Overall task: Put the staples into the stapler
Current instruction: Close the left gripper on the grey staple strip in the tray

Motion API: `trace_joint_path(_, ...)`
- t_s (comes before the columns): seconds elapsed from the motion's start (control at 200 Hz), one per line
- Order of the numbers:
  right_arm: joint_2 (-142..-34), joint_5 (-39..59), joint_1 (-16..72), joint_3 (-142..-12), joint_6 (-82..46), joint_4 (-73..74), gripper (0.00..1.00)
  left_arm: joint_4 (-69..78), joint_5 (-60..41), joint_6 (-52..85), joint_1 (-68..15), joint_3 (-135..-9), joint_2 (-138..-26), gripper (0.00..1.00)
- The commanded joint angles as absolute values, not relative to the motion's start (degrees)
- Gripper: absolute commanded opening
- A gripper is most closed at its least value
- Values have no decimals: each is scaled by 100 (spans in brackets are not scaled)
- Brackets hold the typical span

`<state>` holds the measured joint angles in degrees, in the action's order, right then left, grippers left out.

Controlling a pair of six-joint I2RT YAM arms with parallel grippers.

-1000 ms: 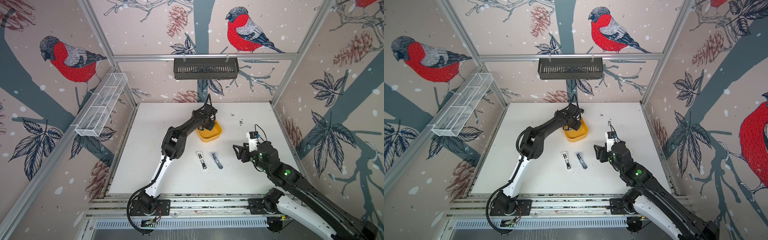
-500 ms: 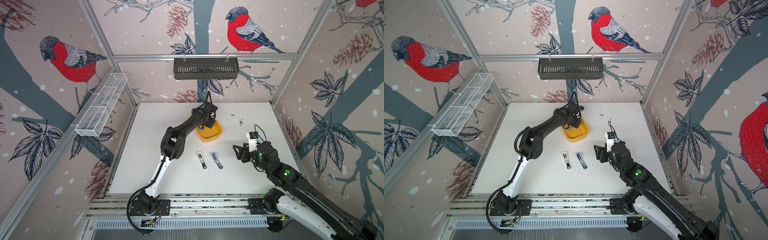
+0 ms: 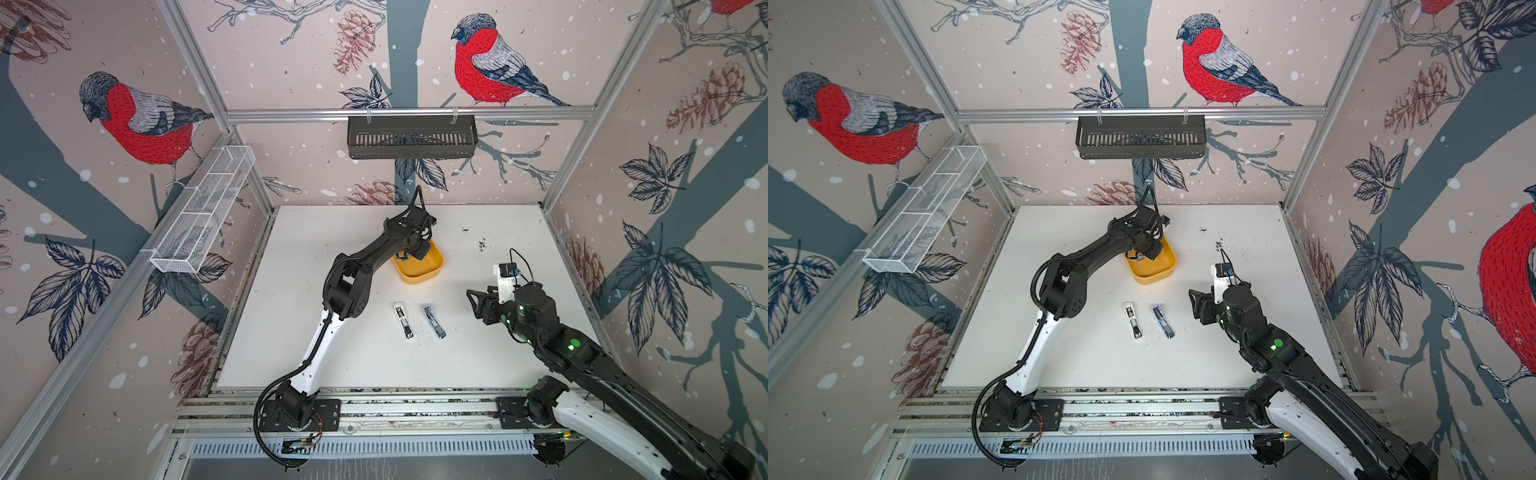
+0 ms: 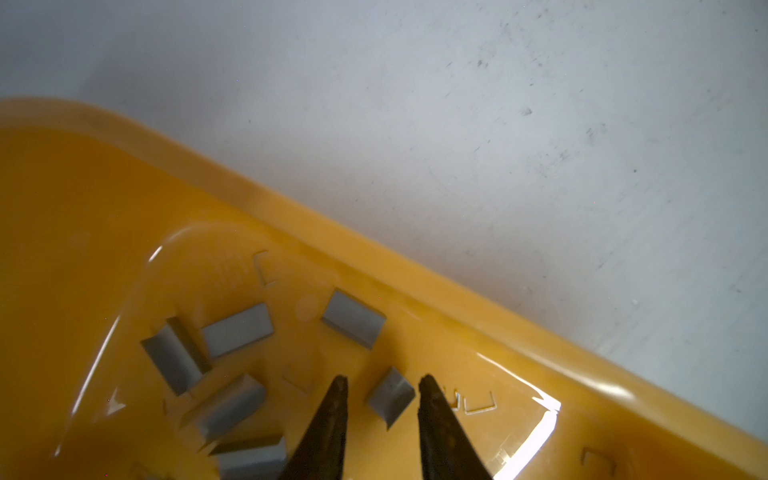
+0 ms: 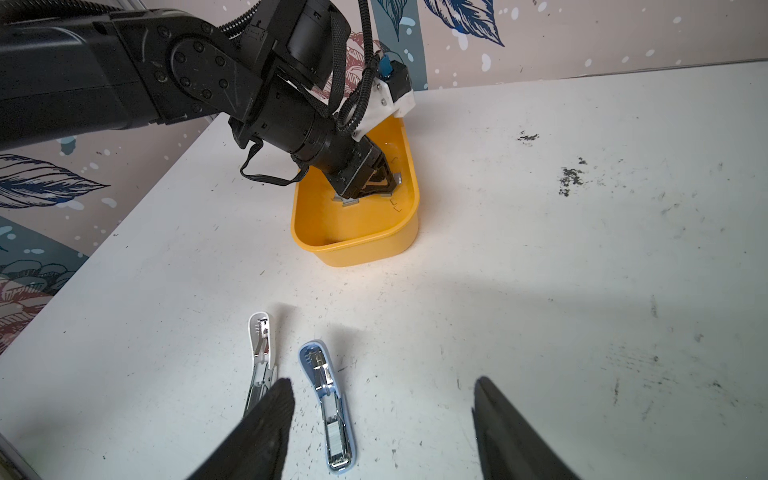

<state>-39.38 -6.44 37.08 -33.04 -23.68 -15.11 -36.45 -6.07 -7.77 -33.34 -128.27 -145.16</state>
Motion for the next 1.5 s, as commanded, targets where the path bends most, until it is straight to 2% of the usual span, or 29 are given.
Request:
trace_joint_path(0.0, -3955, -639, 3700, -3323, -2323, -1413, 69, -3631, -859, -943, -3313, -12870, -14554, 34)
trace_joint_path(0.325, -3921, -666, 3690, -3340, -2332, -1476, 69, -3633, -1059, -967, -3309, -12878, -14651, 35)
trace_joint_path(0.56, -3906, -650, 3680, -3312, -2340, -1448, 69, -3824, -903, -955, -3313, -12871, -14599, 29)
trace_joint_path(0.991, -3860, -653, 3682, -3265, -2371, -1444, 69, -3867, -799, -1050, -3293, -12639, -14445, 27)
trace_joint_path(1.496, -3888, -675, 3678, -3270, -2356, -1406, 69, -3819, -867, -1091, -3290, -12826, -14463, 15)
